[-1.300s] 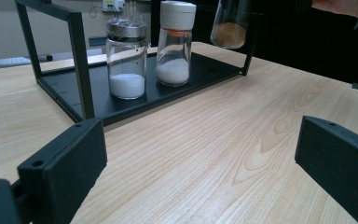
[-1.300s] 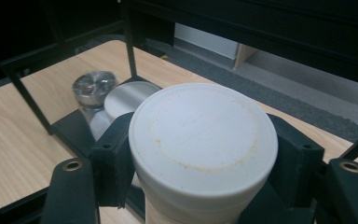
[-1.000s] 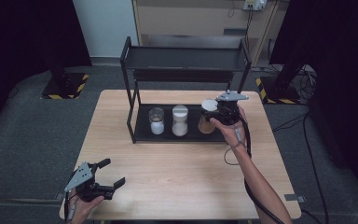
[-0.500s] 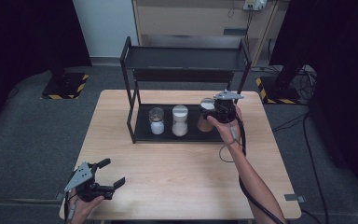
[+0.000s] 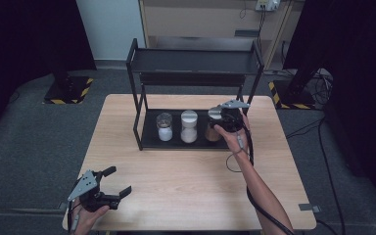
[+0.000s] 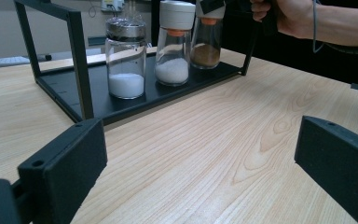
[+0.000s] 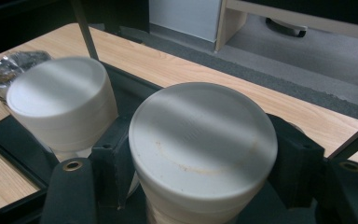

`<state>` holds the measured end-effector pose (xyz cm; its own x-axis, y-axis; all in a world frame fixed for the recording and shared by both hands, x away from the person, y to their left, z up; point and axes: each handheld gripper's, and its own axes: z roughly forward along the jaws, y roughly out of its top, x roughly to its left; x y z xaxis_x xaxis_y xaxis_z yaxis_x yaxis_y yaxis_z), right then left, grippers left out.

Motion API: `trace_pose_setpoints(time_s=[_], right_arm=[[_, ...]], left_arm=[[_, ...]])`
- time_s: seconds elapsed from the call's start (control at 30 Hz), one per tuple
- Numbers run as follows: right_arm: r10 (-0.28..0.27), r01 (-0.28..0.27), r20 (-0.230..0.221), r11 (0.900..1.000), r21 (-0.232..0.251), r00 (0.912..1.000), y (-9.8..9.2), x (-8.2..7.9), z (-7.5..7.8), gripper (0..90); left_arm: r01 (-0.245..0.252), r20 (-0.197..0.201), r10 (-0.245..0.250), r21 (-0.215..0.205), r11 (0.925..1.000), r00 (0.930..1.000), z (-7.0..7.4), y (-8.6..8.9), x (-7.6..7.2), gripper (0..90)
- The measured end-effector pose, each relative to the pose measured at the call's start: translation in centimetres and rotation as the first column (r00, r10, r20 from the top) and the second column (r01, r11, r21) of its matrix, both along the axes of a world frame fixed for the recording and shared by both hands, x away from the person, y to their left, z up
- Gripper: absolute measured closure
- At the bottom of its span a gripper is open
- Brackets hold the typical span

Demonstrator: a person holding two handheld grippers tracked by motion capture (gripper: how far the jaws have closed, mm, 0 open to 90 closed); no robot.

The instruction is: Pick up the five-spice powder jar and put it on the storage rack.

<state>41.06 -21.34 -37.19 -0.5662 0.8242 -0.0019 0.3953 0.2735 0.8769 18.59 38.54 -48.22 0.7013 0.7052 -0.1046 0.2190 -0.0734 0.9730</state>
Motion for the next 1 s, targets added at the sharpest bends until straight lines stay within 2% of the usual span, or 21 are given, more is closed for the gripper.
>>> trace_pose_setpoints(time_s=[0.47,0.87,1.0], right_arm=[[-0.005,0.005,-0.015,1.0,-0.002,0.9999,0.0,0.1,-0.9,34.0],[0.004,-0.004,0.002,1.0,-0.003,1.0,-0.1,-0.3,-1.3,33.5],[-0.008,0.008,0.01,1.0,0.007,0.9999,-0.1,-0.6,-1.3,27.3]], left_arm=[[0.001,0.0,-0.001,0.001,1.0,1.0,0.0,0.0,0.0,1.1],[0.002,0.001,-0.002,0.003,1.0,1.0,0.0,-0.1,0.0,1.3],[0.003,0.002,-0.003,0.003,1.0,1.0,0.0,0.0,0.0,1.3]])
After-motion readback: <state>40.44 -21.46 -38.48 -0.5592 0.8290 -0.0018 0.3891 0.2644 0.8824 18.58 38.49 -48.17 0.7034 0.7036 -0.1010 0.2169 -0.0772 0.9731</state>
